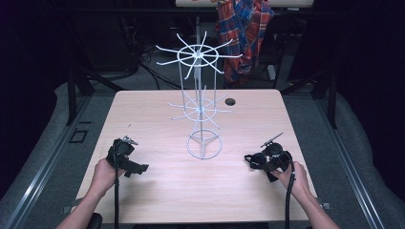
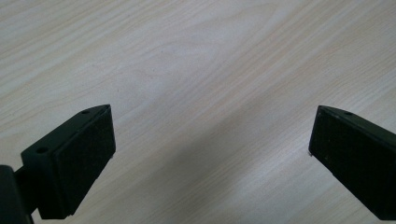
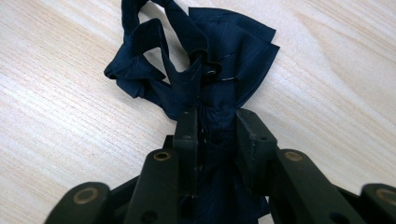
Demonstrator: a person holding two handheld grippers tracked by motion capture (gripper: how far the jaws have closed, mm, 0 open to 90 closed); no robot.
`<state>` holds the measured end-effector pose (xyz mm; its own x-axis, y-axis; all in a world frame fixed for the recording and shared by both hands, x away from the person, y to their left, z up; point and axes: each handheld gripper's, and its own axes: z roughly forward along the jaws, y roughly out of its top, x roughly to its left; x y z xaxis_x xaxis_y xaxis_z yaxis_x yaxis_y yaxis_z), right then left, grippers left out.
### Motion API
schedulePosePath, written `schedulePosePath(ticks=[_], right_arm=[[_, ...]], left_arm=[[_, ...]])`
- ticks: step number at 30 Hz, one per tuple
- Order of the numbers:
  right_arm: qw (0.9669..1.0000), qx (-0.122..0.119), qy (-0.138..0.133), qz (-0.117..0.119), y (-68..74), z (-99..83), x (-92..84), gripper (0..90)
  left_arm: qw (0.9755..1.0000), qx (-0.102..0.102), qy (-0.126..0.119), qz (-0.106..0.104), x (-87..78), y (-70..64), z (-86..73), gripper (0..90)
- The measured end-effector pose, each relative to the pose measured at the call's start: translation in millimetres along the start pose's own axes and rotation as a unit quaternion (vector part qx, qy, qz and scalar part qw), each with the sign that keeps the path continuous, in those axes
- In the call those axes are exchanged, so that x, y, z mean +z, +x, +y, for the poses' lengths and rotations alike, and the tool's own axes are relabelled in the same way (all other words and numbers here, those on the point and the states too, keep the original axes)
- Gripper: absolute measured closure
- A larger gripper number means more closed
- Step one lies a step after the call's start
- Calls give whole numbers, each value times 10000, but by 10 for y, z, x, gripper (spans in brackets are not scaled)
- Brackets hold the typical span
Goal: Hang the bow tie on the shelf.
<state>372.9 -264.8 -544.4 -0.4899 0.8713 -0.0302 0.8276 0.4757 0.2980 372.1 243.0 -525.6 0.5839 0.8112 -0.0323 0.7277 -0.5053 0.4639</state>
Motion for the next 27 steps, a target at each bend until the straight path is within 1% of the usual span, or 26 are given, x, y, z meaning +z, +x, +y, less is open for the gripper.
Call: schedulePosePath(ticks=[3, 6, 7, 10, 13, 14, 19, 20, 21, 22, 23, 26, 27], right_arm=[[10000, -18, 4, 29, 0, 1, -1, 723], [9999, -17, -20, 134, 7, 2, -3, 729], [9996, 117, -182, 172, 22, -10, 15, 729], [9996, 76, -164, 238, 13, -4, -12, 730], [9996, 10, -127, 255, -7, 5, -53, 730], [9993, 55, -208, 312, -10, 1, -62, 730], [9991, 44, -249, 336, -9, 3, -79, 730], [9992, 25, -281, 296, -10, 4, -87, 730], [9986, 74, -370, 368, -1, 4, -100, 730], [9986, 74, -370, 368, -1, 4, -100, 730], [9981, 144, -462, 375, 6, 2, -113, 730], [9983, 77, -457, 366, -10, 6, -144, 731], [9979, 106, -494, 409, -7, 5, -144, 730]], left_arm=[[10000, 1, 1, -3, 1, -1, 1, 7], [10000, 1, 4, -1, 0, 0, 0, 7], [10000, 0, 3, -2, 0, 0, 0, 7], [10000, 5, -3, -3, -1, 3, -1, 7], [10000, 1, -6, -11, -1, 4, -2, 7], [10000, 3, 2, -15, -1, 5, -1, 7], [10000, -4, 1, -11, 1, 1, -1, 7], [10000, -3, 4, -11, 2, 1, -1, 7], [10000, -2, 4, -10, 2, 1, 0, 7], [10000, -2, 4, -10, 2, 1, 0, 7], [10000, -2, 8, -15, 2, 2, 0, 7], [10000, 10, 2, -7, 6, 2, 0, 7], [10000, 7, 8, -11, 6, 1, 0, 7]])
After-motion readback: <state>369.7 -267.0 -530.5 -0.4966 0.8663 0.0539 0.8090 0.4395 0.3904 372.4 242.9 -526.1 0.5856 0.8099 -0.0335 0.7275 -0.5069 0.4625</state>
